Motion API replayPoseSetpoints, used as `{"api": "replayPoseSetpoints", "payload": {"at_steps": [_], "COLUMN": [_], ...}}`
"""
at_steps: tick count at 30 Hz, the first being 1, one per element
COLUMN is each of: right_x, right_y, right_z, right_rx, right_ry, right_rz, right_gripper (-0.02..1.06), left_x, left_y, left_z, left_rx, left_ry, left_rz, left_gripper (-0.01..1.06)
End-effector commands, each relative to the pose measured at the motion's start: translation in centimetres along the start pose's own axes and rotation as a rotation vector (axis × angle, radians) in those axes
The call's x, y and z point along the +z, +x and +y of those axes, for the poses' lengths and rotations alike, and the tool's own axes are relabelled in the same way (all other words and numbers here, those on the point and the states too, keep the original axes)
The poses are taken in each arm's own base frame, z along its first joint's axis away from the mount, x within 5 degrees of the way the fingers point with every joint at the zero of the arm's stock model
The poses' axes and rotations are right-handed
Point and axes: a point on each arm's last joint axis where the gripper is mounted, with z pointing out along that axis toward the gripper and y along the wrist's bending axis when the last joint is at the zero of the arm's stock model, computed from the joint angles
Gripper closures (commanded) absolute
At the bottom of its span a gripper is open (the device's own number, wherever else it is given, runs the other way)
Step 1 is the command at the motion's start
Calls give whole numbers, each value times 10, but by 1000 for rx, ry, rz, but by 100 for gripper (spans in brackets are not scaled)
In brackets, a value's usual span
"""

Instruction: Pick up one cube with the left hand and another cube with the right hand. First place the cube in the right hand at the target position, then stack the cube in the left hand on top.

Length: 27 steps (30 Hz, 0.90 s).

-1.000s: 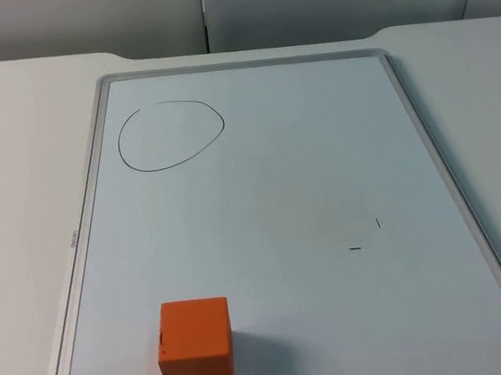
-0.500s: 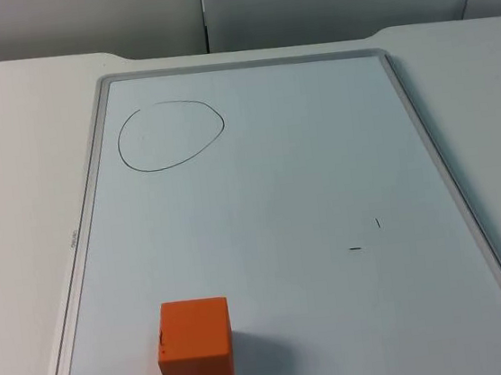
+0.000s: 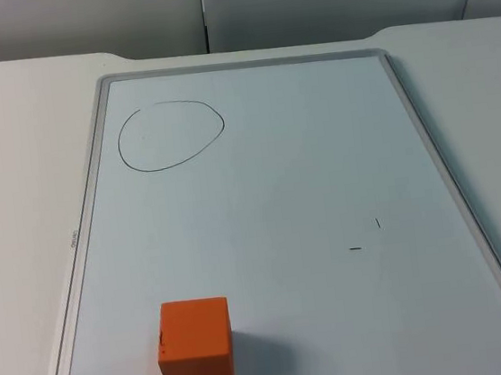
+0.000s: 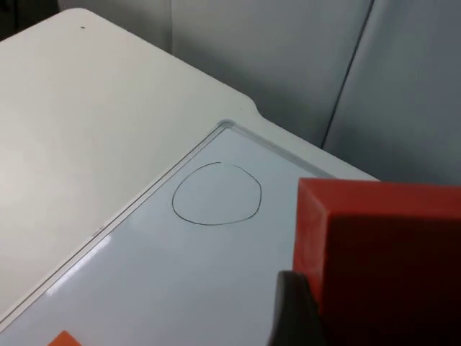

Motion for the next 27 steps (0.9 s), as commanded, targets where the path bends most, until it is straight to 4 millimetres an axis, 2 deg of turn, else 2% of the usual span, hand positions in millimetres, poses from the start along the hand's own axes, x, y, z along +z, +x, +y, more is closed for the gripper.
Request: {"api": "replayPoseSetpoints", "payload": {"at_steps": [1,8,13,15,17,22,26,27], "right_x": [-2,1,13,23,30,32,30,30], "right_y": [-1,1,1,0,1,1,1,1], "right_z": [-6,-20,-27,-27,-28,-29,-28,-28], "right_rx": [19,54,84,89,96,98,98,98], "right_ry": [23,6,-47,-98,-103,-104,-104,-104], "right_rz": [-21,-26,-19,-18,-3,2,-3,-3], "right_gripper": [105,105,105,105,105,105,105,105], "left_x": [0,0,0,-2,-6,-7,9,9], "left_y": [0,0,0,-2,-10,-26,-60,-60], "left_z": [0,0,-1,-6,-11,-16,-32,-32], "left_rx": [-5,-5,-12,-42,-73,-76,-70,-70], "left_ry": [-1,-1,11,67,126,188,378,378], "left_rz": [-11,-11,-11,-26,-42,-24,-10,-10], "left_gripper": [0,0,0,0,0,0,0,0]}}
